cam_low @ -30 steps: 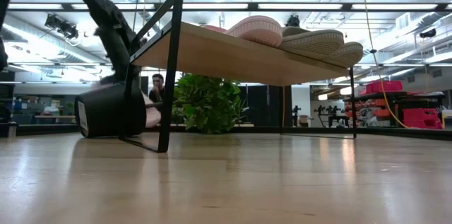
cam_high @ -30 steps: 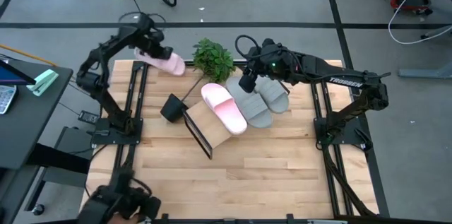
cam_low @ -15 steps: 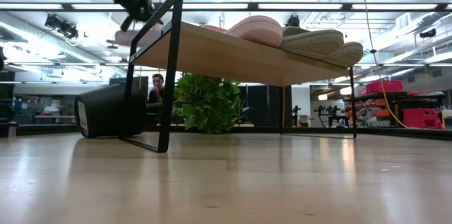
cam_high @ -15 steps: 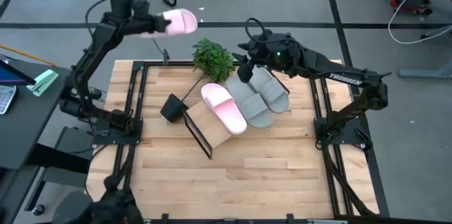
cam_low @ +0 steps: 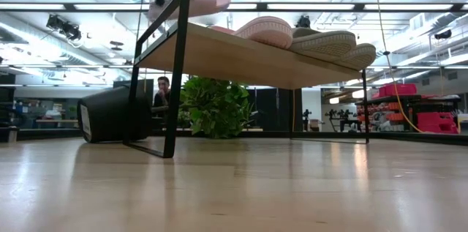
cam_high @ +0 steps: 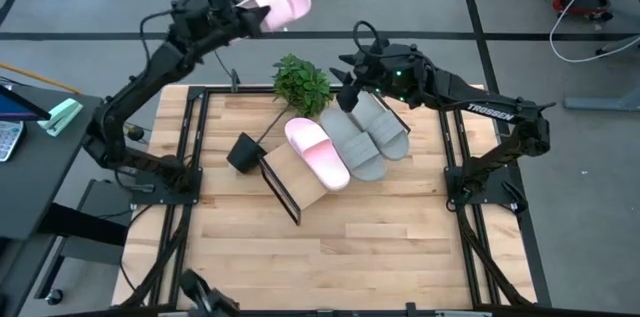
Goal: Pick and place slides into the shelf
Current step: Put the pink slides on the shelf
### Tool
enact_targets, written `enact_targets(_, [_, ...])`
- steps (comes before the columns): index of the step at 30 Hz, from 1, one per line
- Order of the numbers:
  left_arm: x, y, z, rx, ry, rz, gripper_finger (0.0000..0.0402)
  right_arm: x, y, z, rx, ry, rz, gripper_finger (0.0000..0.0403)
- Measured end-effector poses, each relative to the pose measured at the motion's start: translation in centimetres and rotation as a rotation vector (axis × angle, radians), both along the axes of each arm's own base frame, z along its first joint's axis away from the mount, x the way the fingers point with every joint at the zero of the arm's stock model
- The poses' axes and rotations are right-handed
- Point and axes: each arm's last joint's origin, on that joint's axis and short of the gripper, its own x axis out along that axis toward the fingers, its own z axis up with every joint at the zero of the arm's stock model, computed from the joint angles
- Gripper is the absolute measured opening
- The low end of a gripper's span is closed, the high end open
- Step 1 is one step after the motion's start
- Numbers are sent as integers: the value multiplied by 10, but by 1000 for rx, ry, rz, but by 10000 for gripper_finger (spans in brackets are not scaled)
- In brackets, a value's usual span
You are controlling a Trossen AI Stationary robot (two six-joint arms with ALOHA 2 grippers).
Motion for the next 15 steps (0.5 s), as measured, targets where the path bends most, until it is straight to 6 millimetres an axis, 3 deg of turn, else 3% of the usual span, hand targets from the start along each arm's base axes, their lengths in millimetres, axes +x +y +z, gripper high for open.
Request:
enact_targets(5, [26,-30,15,118,-99,56,11,-16,-3,13,-15,-50,-38,188])
enact_targets(15, [52,-74,26,141,-224,88,11,-59,-24,40,33,-213,-43,187])
